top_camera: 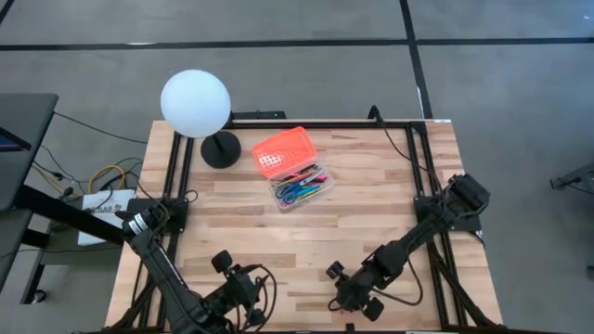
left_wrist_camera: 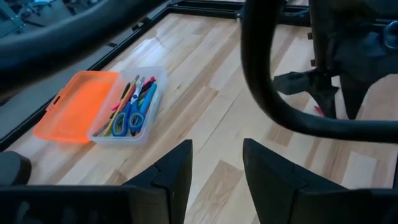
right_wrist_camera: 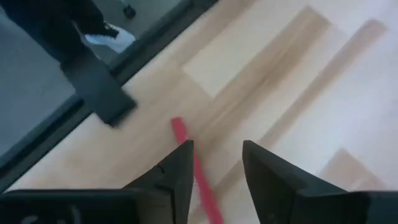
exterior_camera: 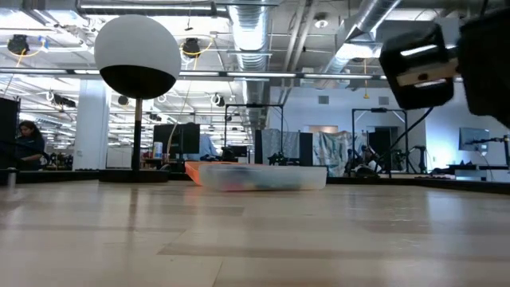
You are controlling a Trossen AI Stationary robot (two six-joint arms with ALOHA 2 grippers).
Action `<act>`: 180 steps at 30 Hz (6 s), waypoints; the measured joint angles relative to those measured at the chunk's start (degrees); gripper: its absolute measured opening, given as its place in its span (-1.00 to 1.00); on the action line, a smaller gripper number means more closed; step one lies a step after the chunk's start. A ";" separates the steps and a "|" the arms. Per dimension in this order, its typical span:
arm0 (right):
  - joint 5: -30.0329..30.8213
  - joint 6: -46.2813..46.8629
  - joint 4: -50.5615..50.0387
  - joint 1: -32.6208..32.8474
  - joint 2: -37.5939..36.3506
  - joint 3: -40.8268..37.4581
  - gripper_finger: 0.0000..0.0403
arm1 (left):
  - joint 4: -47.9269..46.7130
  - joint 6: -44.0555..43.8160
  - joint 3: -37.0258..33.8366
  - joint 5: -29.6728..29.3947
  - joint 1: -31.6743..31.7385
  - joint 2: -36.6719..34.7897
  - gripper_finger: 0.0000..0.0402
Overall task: Pick & place school supplies into a supply box
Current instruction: Put the red crayon into the supply box, then move the supply box from top to center of the table
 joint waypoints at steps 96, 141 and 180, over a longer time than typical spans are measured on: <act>10.51 -3.29 -13.60 -45.99 -11.39 4.44 -0.97 | 0.00 -4.02 0.02 -1.07 5.08 0.04 -0.32; 5.92 -15.72 -6.22 -53.59 -3.79 4.61 -0.13 | 1.56 -2.28 0.02 2.51 18.05 0.04 -0.32; 0.94 0.49 -3.55 -45.02 2.50 4.63 -0.39 | 3.69 0.31 0.04 3.17 18.01 0.04 -0.32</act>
